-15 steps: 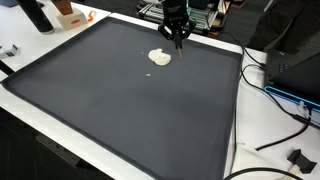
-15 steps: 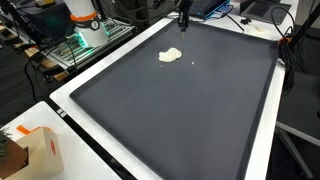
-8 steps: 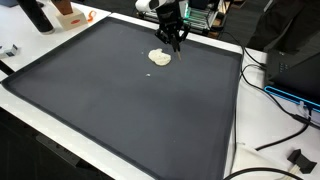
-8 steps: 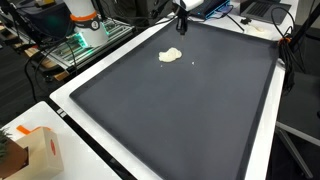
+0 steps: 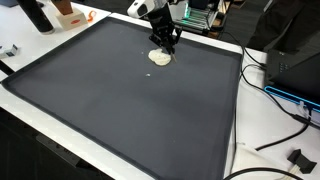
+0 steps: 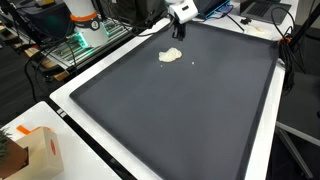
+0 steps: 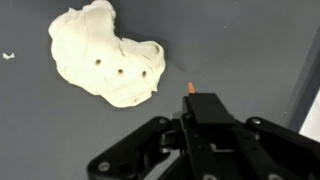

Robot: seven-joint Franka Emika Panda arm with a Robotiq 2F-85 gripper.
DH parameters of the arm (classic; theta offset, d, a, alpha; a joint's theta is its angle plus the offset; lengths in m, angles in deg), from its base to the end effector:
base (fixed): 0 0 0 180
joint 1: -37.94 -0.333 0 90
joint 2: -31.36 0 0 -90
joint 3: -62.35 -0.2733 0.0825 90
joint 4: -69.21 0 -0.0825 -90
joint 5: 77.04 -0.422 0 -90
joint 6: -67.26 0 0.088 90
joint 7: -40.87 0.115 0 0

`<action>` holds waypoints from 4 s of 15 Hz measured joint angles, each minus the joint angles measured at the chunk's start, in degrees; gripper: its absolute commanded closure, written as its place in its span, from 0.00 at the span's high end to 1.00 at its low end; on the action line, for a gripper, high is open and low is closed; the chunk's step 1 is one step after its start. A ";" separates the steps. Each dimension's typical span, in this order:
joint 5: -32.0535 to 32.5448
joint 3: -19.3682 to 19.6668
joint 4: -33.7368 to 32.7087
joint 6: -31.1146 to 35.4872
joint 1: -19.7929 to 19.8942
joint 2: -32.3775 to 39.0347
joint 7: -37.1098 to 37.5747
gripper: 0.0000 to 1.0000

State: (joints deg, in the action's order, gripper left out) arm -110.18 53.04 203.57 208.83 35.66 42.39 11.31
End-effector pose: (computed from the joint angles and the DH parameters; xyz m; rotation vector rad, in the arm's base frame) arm 0.5101 0.1097 0.1660 -2.7427 -0.3387 0.0133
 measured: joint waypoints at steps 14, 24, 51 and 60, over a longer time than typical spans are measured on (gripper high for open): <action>-13.80 0.20 -1.02 -2.98 4.82 4.31 -9.94 0.03; -19.02 1.57 -2.70 -9.69 6.36 6.42 -14.70 0.03; -18.10 3.36 0.65 -9.93 3.32 -3.98 -5.92 0.03; 2.49 3.25 4.32 -3.46 -1.04 -12.43 11.10 0.03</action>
State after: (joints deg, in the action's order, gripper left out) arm -107.68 56.29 207.89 205.37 34.62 29.97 22.41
